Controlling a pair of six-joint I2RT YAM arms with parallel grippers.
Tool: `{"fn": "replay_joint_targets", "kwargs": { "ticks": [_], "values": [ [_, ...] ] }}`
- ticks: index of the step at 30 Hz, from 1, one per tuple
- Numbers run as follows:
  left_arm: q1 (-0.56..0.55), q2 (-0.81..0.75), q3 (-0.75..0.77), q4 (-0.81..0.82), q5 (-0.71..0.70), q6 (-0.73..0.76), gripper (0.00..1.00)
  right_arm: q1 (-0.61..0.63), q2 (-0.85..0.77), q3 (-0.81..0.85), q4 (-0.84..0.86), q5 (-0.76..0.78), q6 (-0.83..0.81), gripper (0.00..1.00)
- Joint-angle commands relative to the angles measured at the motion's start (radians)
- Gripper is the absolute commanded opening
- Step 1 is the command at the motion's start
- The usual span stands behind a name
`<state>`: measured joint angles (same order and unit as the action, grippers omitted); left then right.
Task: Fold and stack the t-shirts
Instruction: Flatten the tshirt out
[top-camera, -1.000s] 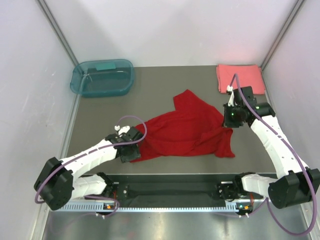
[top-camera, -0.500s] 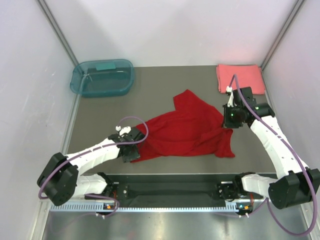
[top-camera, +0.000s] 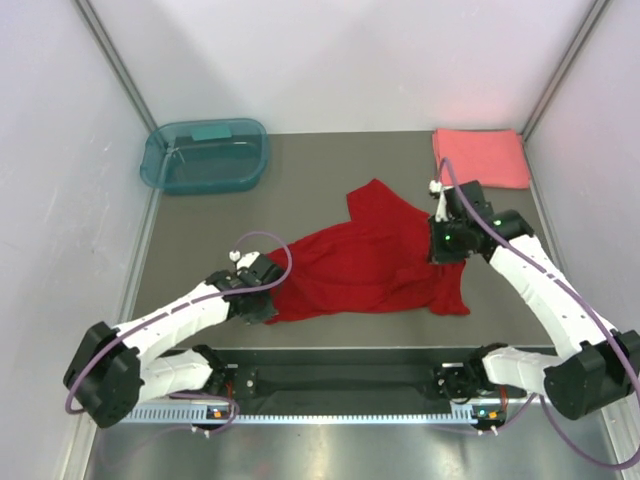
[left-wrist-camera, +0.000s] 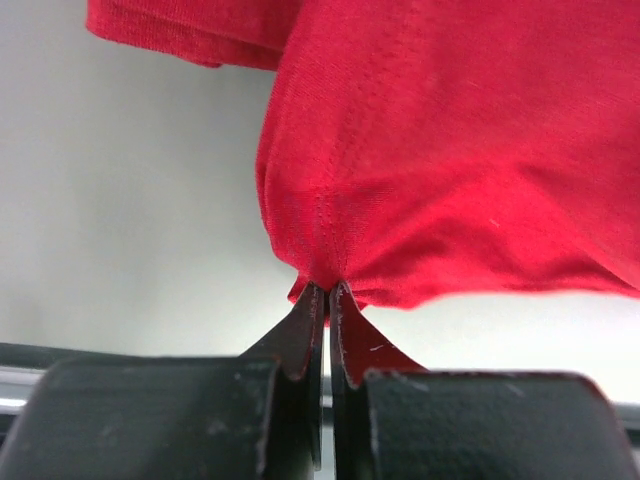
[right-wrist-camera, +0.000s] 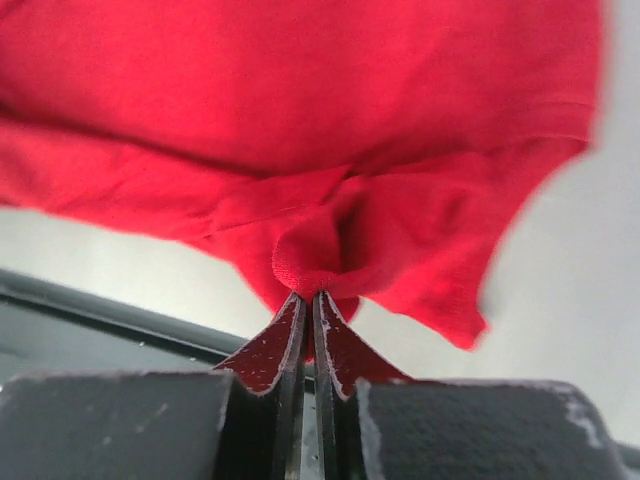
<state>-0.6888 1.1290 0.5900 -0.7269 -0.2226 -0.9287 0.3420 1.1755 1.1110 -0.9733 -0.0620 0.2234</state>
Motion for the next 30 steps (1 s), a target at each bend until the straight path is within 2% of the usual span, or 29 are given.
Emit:
{"fn": "replay_joint_targets", "kwargs": {
  "ticks": [1,3,5,8,10,11,15,18,20,21,22,26,28,30],
  "values": [
    [0.000,-0.069,0.071,-0.061,0.020,0.027,0.00,0.113,0.012,-0.058,0.062,-0.021,0.062,0.04],
    [0.000,-0.112,0.091,-0.106,0.028,0.025,0.00,0.172,0.018,-0.092,0.080,-0.045,0.111,0.05],
    [0.000,-0.144,0.120,-0.140,0.028,0.018,0.00,0.299,0.021,-0.143,0.105,-0.053,0.145,0.08],
    [0.003,-0.196,0.169,-0.189,0.006,0.019,0.00,0.472,0.013,-0.209,0.165,-0.145,0.214,0.08],
    [0.003,-0.202,0.218,-0.227,-0.017,0.024,0.00,0.593,-0.007,-0.258,0.217,-0.254,0.243,0.08],
    [0.002,-0.219,0.252,-0.245,-0.021,0.045,0.00,0.659,-0.046,-0.322,0.317,-0.386,0.296,0.11],
    [0.005,-0.219,0.254,-0.247,-0.014,0.073,0.00,0.638,-0.121,-0.327,0.288,-0.374,0.294,0.35],
    [0.005,-0.196,0.249,-0.238,0.018,0.111,0.00,0.614,-0.172,-0.252,0.205,-0.248,0.304,0.44],
    [0.005,-0.183,0.237,-0.206,0.051,0.142,0.00,0.585,-0.186,-0.191,0.099,-0.080,0.333,0.45],
    [0.005,-0.169,0.226,-0.194,0.089,0.152,0.00,0.571,-0.191,-0.169,0.069,0.020,0.381,0.50],
    [0.005,-0.163,0.222,-0.180,0.110,0.166,0.00,0.527,-0.191,-0.163,0.008,0.052,0.404,0.51],
    [0.003,-0.132,0.215,-0.151,0.189,0.192,0.00,0.395,-0.189,-0.206,-0.022,0.028,0.452,0.53],
    [0.003,-0.120,0.212,-0.144,0.198,0.221,0.00,0.374,-0.194,-0.255,-0.002,-0.034,0.468,0.52],
    [0.005,-0.109,0.215,-0.131,0.200,0.244,0.00,0.373,-0.195,-0.279,-0.010,-0.032,0.501,0.52]
  ]
}}
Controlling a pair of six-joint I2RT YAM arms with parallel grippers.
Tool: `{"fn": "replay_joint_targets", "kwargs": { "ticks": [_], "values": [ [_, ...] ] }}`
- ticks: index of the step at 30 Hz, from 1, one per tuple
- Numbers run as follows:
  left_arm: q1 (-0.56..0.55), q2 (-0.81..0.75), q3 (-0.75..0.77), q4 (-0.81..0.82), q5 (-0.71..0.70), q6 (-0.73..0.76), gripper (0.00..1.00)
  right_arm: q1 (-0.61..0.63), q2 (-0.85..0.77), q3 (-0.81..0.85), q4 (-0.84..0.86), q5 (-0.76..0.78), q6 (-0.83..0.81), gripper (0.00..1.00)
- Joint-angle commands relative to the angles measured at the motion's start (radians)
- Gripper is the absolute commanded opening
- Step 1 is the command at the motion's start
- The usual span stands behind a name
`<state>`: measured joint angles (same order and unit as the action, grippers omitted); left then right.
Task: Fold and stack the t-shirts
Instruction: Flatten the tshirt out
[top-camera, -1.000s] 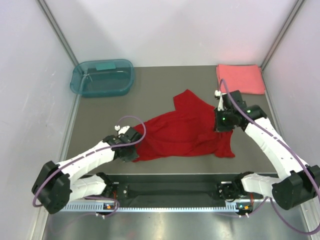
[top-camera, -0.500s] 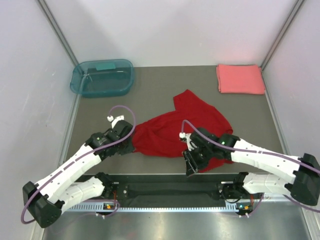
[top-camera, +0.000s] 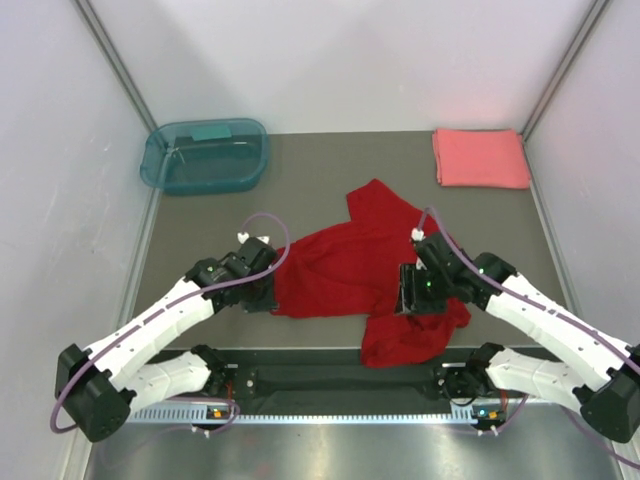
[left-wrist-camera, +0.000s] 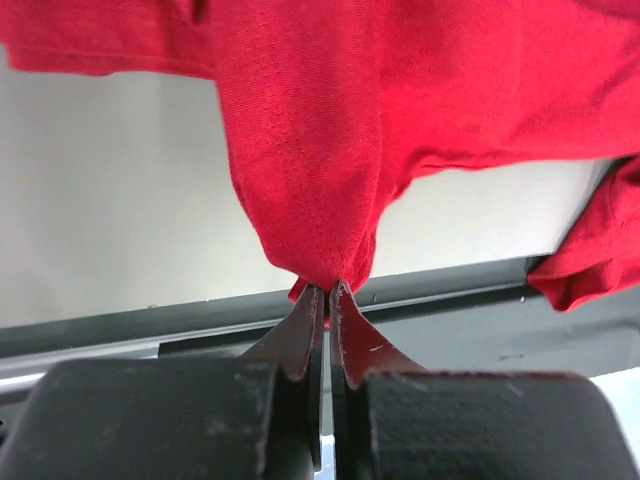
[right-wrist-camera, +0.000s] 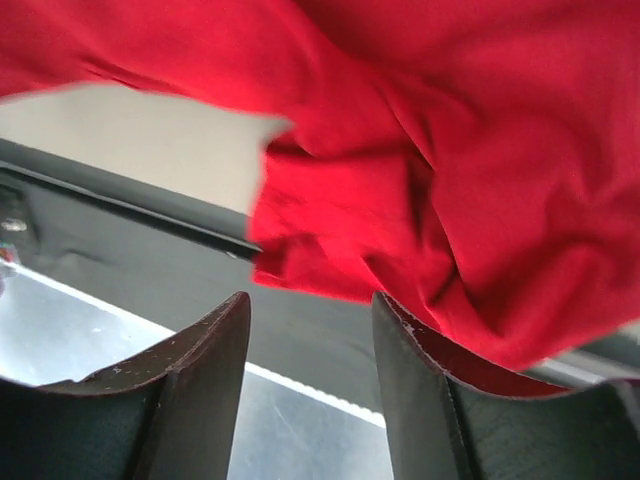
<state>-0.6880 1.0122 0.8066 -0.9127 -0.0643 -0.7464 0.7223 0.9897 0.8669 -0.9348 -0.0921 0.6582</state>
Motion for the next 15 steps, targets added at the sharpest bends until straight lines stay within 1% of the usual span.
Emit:
{"fn": "replay_joint_targets", "kwargs": {
  "ticks": [1,6,8,10,11,12,14,15],
  "values": [
    [0.004,0.012,0.000,0.060,0.043,0.082,0.00,-0.012,-0.006,-0.057,-0.052,0.024,0.075,0.51],
    [0.004,0.040,0.022,0.060,0.060,0.105,0.00,-0.047,0.003,-0.124,-0.064,0.115,0.101,0.47],
    [0.013,0.035,0.017,0.072,0.058,0.122,0.00,-0.098,0.004,-0.172,-0.042,0.118,0.107,0.47],
    [0.045,0.045,0.023,0.074,0.060,0.149,0.00,-0.153,0.012,-0.203,0.011,0.111,0.115,0.51],
    [0.056,0.051,0.028,0.072,0.096,0.159,0.00,-0.170,0.021,-0.207,0.036,0.107,0.115,0.53],
    [0.067,0.058,0.029,0.069,0.109,0.165,0.00,-0.185,0.050,-0.209,0.054,0.111,0.107,0.55],
    [0.102,0.062,0.040,0.066,0.126,0.179,0.00,-0.228,0.093,-0.201,0.112,0.109,0.092,0.57],
    [0.117,0.055,0.045,0.069,0.151,0.180,0.00,-0.245,0.140,-0.197,0.137,0.098,0.074,0.57]
  ]
}}
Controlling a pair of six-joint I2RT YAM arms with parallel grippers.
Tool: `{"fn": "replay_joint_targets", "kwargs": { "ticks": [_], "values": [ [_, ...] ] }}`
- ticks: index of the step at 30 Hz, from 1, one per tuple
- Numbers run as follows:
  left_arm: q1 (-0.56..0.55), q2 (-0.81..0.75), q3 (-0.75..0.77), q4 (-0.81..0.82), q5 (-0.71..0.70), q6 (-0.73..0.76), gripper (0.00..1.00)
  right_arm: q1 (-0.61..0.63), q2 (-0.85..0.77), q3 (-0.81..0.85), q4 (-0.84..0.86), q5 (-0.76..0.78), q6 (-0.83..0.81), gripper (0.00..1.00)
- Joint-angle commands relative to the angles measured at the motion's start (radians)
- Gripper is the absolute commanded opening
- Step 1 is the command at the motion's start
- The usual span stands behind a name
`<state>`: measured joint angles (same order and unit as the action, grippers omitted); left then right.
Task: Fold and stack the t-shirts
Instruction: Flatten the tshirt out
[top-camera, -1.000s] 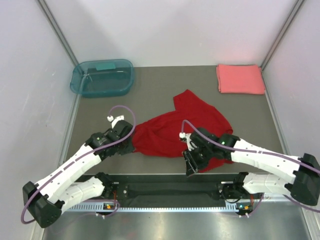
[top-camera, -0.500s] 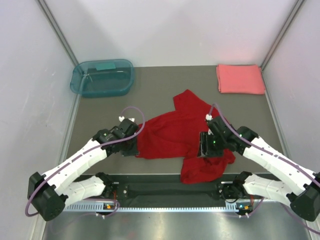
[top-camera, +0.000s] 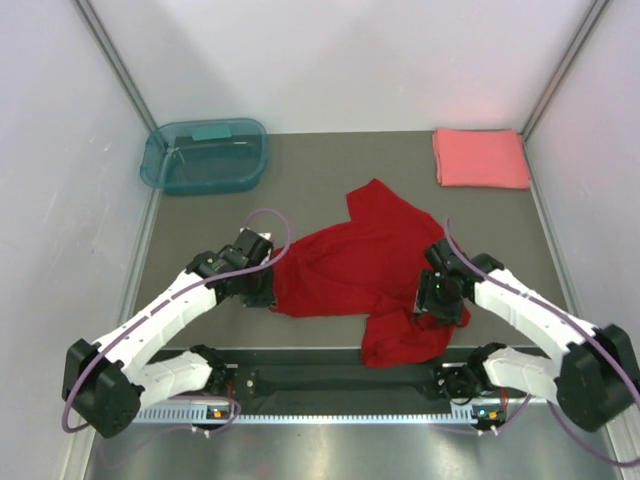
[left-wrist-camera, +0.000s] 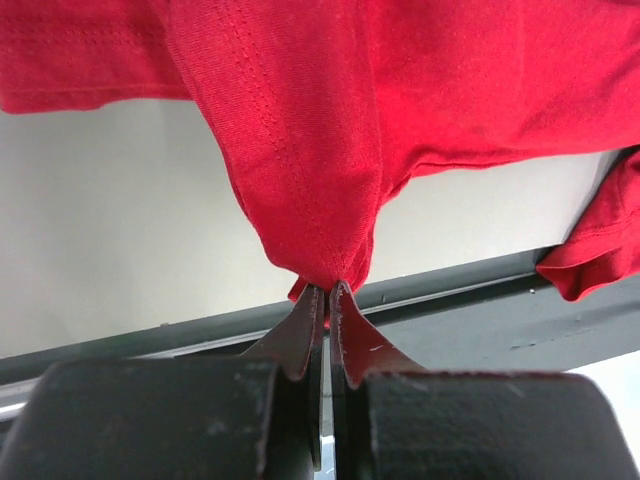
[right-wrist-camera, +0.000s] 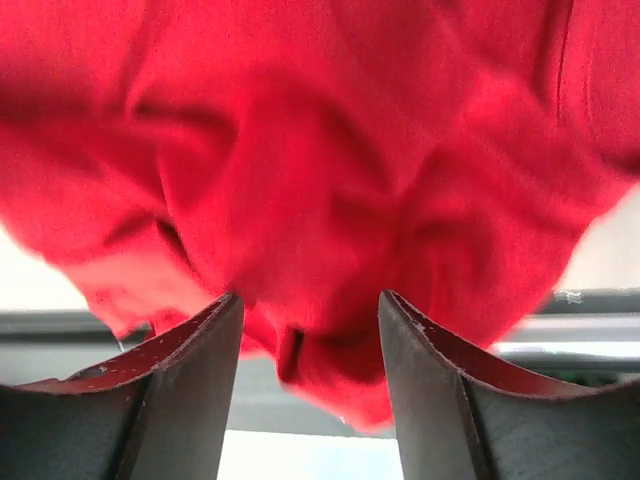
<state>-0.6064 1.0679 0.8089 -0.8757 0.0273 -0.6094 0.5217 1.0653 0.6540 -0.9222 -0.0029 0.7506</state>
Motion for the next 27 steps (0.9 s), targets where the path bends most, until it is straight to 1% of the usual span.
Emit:
{"fn": "replay_joint_targets", "kwargs": {
  "ticks": [1,3,4,6,7,8,9,11,12,14,15,17,19,21,22,23,25,26,27],
  "values": [
    [0.052,-0.005,0.044,0.034,0.078,0.056,0.00,-0.073,0.093,0.022,0.158,0.006,-0.029,0.57],
    [0.124,-0.017,0.049,0.038,0.123,0.069,0.00,-0.110,0.178,0.041,0.198,-0.018,-0.081,0.58],
    [0.179,-0.019,0.052,0.032,0.166,0.088,0.00,-0.144,0.205,0.064,0.212,-0.025,-0.100,0.59],
    [0.227,-0.028,0.052,0.015,0.197,0.105,0.00,-0.161,0.269,0.090,0.275,-0.034,-0.161,0.59],
    [0.264,-0.032,0.053,0.008,0.215,0.121,0.00,-0.166,0.295,0.131,0.289,-0.034,-0.184,0.59],
    [0.276,-0.036,0.052,0.003,0.218,0.128,0.00,-0.166,0.327,0.157,0.298,-0.039,-0.213,0.59],
    [0.286,-0.043,0.052,-0.008,0.223,0.134,0.00,-0.166,0.400,0.221,0.301,-0.039,-0.270,0.60],
    [0.296,-0.046,0.053,-0.019,0.224,0.142,0.00,-0.164,0.470,0.287,0.299,-0.037,-0.313,0.60],
    [0.298,-0.049,0.053,-0.025,0.223,0.143,0.00,-0.164,0.526,0.353,0.301,-0.036,-0.347,0.60],
    [0.301,-0.054,0.055,-0.032,0.221,0.145,0.00,-0.158,0.591,0.422,0.301,-0.035,-0.382,0.60],
    [0.303,-0.055,0.056,-0.035,0.220,0.145,0.00,-0.157,0.611,0.497,0.277,-0.043,-0.393,0.60],
    [0.306,-0.056,0.061,-0.040,0.217,0.148,0.00,-0.150,0.643,0.567,0.231,-0.045,-0.419,0.60],
    [0.309,-0.056,0.069,-0.040,0.214,0.151,0.00,-0.152,0.631,0.616,0.171,-0.028,-0.431,0.61],
    [0.310,-0.057,0.073,-0.036,0.215,0.151,0.00,-0.152,0.573,0.618,0.122,0.032,-0.442,0.62],
    [0.312,-0.056,0.072,-0.032,0.218,0.149,0.00,-0.150,0.546,0.609,0.071,0.047,-0.445,0.62],
    [0.312,-0.056,0.070,-0.026,0.221,0.148,0.00,-0.152,0.485,0.596,0.047,0.059,-0.447,0.63],
    [0.313,-0.056,0.067,-0.020,0.227,0.145,0.00,-0.141,0.420,0.538,-0.021,0.066,-0.432,0.63],
    [0.313,-0.057,0.059,-0.013,0.232,0.145,0.00,-0.129,0.350,0.514,-0.038,0.058,-0.415,0.63],
    [0.315,-0.059,0.058,-0.011,0.233,0.145,0.00,-0.083,0.316,0.462,-0.047,0.028,-0.404,0.62]
  ]
}}
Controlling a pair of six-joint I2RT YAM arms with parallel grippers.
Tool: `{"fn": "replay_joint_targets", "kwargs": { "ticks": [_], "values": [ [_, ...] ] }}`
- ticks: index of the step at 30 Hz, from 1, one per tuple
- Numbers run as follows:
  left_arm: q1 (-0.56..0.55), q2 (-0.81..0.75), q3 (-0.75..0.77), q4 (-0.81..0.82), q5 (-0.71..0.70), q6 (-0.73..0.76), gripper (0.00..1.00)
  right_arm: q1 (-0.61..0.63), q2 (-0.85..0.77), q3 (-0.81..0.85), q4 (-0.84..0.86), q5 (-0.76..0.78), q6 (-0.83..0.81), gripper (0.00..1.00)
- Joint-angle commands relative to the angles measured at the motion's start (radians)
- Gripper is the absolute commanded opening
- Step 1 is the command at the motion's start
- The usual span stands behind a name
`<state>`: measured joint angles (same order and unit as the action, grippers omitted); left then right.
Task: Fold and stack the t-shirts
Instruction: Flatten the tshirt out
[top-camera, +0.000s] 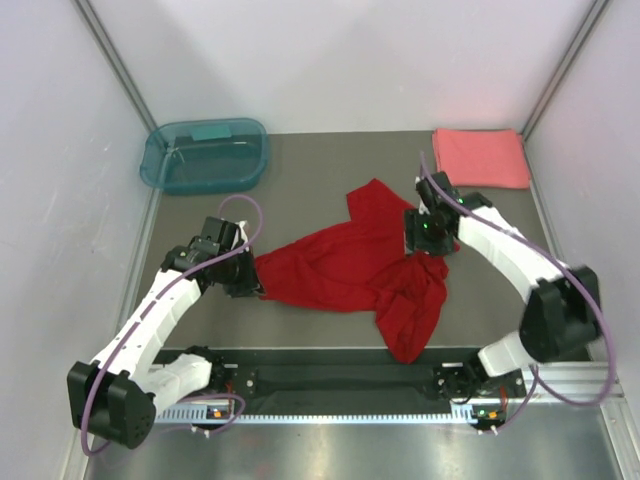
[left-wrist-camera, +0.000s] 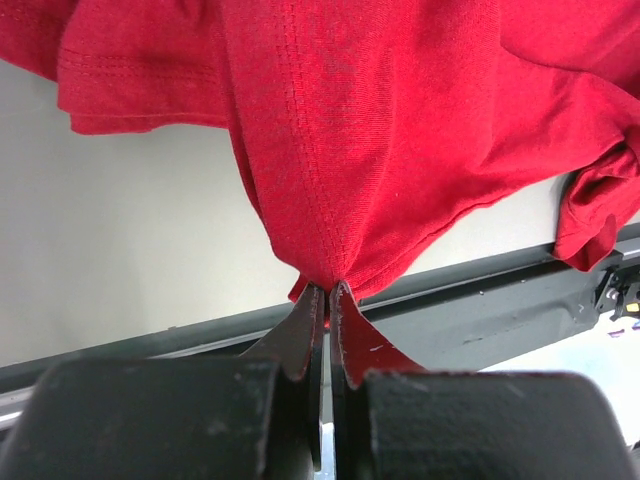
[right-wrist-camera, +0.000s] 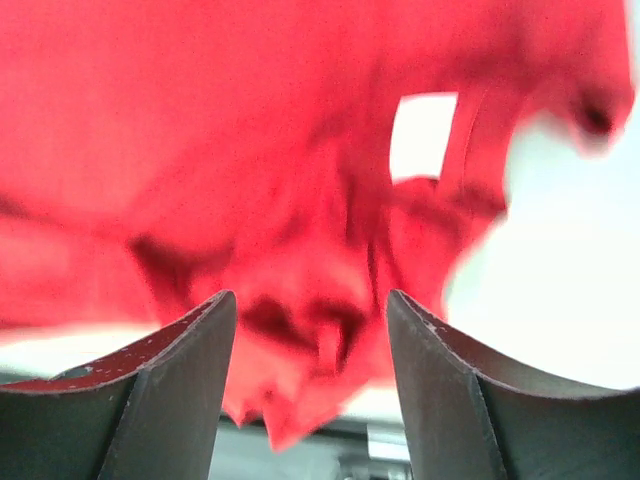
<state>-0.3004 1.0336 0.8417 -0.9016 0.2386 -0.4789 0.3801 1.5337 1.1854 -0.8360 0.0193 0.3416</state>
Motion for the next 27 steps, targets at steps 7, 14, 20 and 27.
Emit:
{"fn": "replay_joint_targets", "kwargs": {
  "ticks": [7,14,20,27],
  "values": [
    [0.009,-0.001,0.011,0.033,0.056,0.017,0.00,0.446,-0.352,-0.300,-0.065,-0.079,0.238,0.39],
    [0.009,0.011,0.014,0.030,0.082,0.019,0.00,0.677,-0.186,-0.336,0.021,0.013,0.315,0.40],
    [0.007,0.002,0.023,0.010,0.084,0.025,0.00,0.715,-0.070,-0.290,0.005,0.093,0.286,0.41],
    [0.007,-0.007,0.019,0.006,0.077,0.028,0.00,0.717,-0.058,-0.277,0.012,0.163,0.270,0.42]
  ]
}}
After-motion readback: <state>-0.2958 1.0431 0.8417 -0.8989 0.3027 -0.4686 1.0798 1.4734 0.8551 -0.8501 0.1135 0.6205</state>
